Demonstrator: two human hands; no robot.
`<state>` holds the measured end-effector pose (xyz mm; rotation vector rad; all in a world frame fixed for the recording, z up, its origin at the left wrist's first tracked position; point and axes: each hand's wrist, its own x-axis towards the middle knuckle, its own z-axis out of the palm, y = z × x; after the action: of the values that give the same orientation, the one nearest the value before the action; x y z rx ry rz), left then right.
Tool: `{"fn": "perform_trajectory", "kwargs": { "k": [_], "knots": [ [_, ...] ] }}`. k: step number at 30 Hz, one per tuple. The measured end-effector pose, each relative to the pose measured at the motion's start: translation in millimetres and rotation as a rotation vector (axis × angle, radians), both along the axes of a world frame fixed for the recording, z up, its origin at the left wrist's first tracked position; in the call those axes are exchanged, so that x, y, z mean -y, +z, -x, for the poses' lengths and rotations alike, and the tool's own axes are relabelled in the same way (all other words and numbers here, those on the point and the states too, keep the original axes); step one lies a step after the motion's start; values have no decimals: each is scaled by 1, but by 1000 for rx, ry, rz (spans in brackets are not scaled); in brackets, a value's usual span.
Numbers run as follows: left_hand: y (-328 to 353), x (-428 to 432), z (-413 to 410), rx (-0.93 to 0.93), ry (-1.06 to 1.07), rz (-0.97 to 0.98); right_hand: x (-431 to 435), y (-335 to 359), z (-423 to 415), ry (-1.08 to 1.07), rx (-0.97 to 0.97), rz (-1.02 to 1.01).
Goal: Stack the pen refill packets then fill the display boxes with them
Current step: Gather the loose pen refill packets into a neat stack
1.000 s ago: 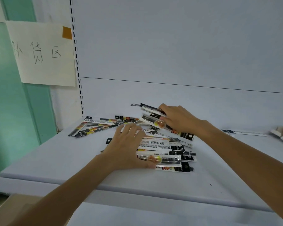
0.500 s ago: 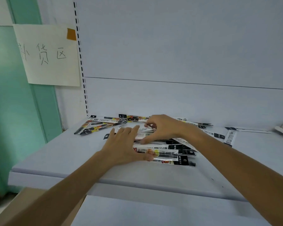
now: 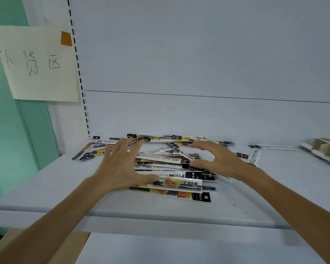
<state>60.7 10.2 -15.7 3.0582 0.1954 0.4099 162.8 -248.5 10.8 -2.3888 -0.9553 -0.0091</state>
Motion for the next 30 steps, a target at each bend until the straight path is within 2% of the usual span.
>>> {"fn": "perform_trajectory", "kwargs": {
  "k": [2, 4, 6, 7, 9, 13, 15, 17, 20, 23, 26, 30],
  "knots": [
    [-2, -6, 0, 62, -7, 231, -2, -5, -1, 61, 104, -23],
    [-1, -7, 1, 127, 22, 555, -10, -6, -1, 122, 214, -42],
    [3, -4, 2, 96, 61, 816, -22, -2, 4, 146, 248, -67],
    [2, 0, 2, 70, 64, 874, -30, 0, 6, 139, 258, -70],
    [1, 9, 3, 50, 35, 887, -48, 5, 12, 132, 265, -16],
    [-1, 10, -1, 97, 40, 846, -67, 6, 19, 151, 155, 107],
    [3, -2, 2, 162, 81, 883, -51, 6, 15, 78, 99, 49],
    [0, -17, 6, 143, 80, 978, -26, 3, 10, -58, 25, -75],
    [-6, -23, 16, 102, 77, 1004, 5, -11, 5, -269, -123, -239],
    [4, -7, 4, 119, 59, 1166, 4, -26, 4, -269, -273, -260],
    [-2, 1, -4, 17, -58, 1066, -16, -26, 3, -280, -351, -333],
    [2, 17, -8, -60, -34, 881, -32, -25, 0, -281, -427, -373]
  ]
}}
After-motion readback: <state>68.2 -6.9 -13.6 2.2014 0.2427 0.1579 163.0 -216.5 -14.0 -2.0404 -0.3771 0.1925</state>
